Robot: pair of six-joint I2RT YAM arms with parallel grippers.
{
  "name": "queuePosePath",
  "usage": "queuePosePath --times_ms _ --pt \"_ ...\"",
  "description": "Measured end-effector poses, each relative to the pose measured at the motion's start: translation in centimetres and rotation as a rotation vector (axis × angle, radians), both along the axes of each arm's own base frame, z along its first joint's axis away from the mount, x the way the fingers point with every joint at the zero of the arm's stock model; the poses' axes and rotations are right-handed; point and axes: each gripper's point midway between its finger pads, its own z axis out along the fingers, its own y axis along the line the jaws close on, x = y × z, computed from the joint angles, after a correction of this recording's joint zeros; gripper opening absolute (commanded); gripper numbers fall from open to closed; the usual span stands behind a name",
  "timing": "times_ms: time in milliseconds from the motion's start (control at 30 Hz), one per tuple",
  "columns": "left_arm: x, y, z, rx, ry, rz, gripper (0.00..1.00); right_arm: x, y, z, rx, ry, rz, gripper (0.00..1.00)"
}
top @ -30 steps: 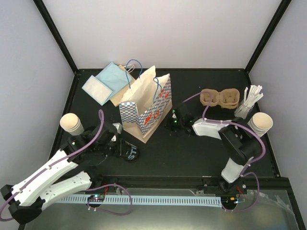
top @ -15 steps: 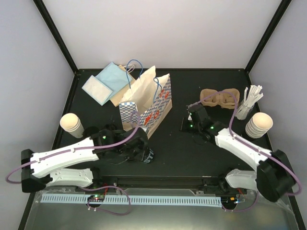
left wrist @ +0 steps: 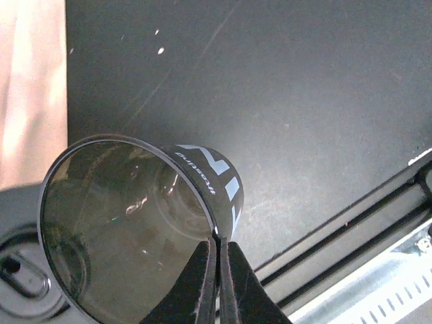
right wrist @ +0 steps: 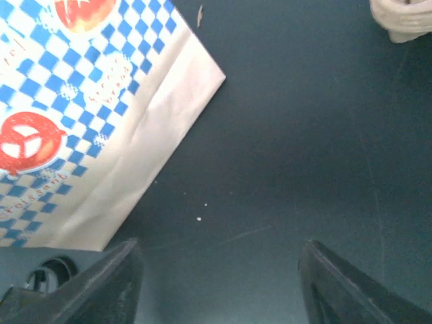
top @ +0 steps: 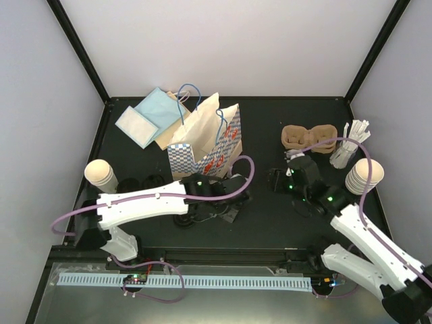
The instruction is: Pack the takeout coffee
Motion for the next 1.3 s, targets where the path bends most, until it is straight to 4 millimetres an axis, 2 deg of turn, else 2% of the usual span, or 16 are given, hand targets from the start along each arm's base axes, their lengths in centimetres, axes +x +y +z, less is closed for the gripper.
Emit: queuePosePath --times_ms 133,233,500,700,1000,1067,1100,1200,1300 --pt "1.2 -2.1 -0.3 0.052 -0.04 -0.055 0.02 -0.8 -1.7 2.2 0.005 -0.071 -0.038 0.92" --pt "1.9 -3.3 -0.7 0.097 -0.066 -0.101 0.02 -1.3 -2.6 2.9 -0.001 -0.087 -0.066 0.97" --pt "3.5 -4.5 -3.9 0.244 -0.079 -0.173 0.02 -2.2 -4.4 2.6 -0.05 -0.07 -0.112 1.0" --pt "5.2 -4.4 -5.5 0.362 -0.118 -0.17 0.01 -3.0 -5.4 3.8 -0.022 -0.114 -0.145 1.0" --pt "5.9 -3.2 -6.0 0.443 -0.152 -0.159 0.05 -3.2 -6.0 3.8 -0.032 -0.117 -0.162 1.0" --pt "5.9 -3.2 -6.1 0.445 -0.151 -0.16 0.11 -3.1 -6.0 3.7 -0.035 -0.115 -0.163 1.0" --pt "5.9 -3.2 -6.1 0.446 -0.15 -0.16 0.17 -3.1 -6.0 3.7 -0.037 -0.114 -0.163 1.0" --pt "5.9 -3.2 -6.3 0.453 -0.147 -0.162 0.51 -3.1 -6.0 3.6 -0.04 -0.112 -0.165 1.0" --pt "5.8 -3.1 -6.3 0.455 -0.145 -0.164 0.65 -3.0 -6.0 3.6 -0.043 -0.11 -0.165 1.0"
